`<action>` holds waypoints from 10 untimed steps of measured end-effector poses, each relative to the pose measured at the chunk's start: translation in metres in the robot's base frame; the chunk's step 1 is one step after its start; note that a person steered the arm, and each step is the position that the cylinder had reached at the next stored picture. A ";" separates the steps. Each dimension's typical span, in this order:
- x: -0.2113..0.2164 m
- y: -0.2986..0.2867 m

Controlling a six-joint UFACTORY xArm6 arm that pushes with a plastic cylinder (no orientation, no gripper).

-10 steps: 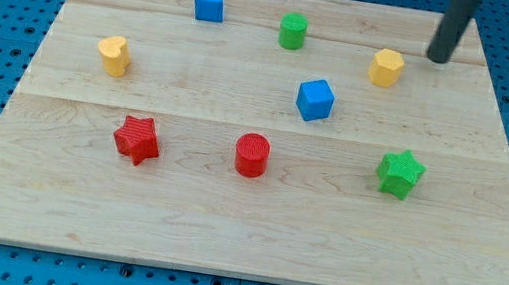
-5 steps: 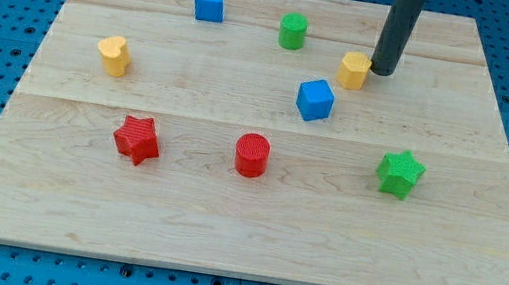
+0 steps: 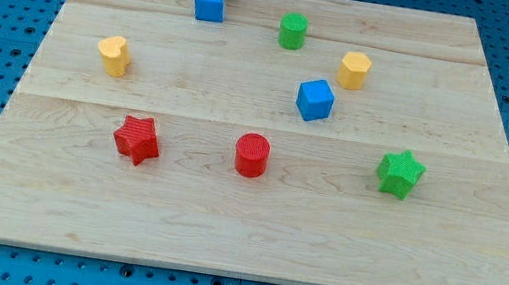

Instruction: Move the yellow heart below the blue triangle

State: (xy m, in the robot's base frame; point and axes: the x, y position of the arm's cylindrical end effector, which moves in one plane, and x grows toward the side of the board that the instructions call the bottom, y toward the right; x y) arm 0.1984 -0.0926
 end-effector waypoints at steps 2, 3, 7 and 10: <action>0.079 -0.023; 0.077 -0.120; 0.182 -0.110; 0.170 -0.152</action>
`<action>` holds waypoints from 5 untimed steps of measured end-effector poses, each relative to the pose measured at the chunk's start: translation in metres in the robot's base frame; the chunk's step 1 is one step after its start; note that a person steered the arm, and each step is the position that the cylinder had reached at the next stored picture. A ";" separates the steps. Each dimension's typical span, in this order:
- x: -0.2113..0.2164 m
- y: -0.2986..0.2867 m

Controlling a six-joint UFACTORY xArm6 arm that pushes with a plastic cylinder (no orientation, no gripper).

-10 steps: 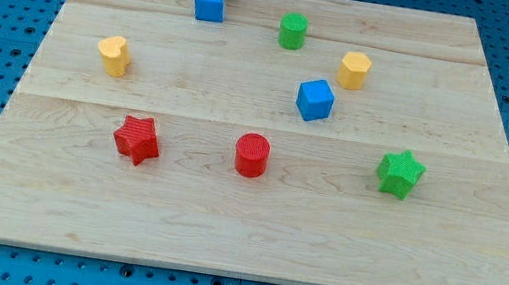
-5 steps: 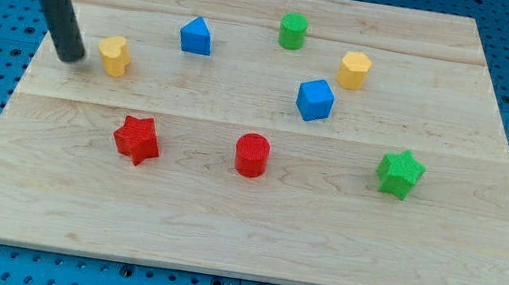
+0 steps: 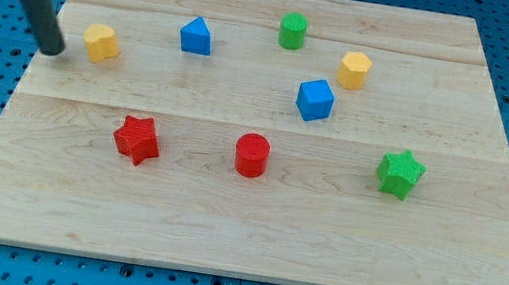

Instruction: Move the yellow heart below the blue triangle

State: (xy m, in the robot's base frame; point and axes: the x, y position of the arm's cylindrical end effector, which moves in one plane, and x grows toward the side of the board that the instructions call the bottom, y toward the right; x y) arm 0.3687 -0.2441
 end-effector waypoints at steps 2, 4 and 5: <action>-0.021 0.046; -0.021 0.088; 0.027 0.130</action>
